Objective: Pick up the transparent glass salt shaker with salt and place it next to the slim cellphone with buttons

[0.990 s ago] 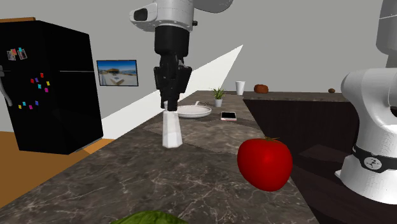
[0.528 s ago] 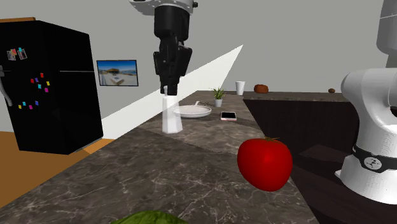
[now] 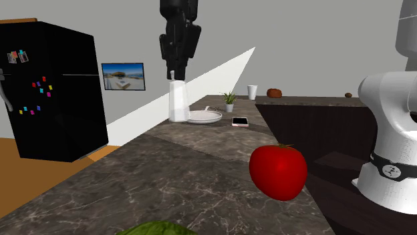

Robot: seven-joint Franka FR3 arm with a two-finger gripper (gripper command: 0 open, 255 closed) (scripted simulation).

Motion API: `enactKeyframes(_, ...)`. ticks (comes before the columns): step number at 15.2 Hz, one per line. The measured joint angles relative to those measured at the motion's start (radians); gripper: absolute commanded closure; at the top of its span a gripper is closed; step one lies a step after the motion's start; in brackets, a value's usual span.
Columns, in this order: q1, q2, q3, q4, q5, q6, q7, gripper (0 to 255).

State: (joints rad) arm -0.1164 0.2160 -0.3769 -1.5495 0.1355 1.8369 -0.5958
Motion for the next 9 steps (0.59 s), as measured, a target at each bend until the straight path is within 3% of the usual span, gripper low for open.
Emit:
enactKeyframes(3, -0.002, 0.002, -0.001, 0.038, 0.000, -0.036, 0.002, 255)
enactKeyframes(9, -0.022, -0.148, -0.032, -0.138, -0.049, -0.004, -0.050, 255)
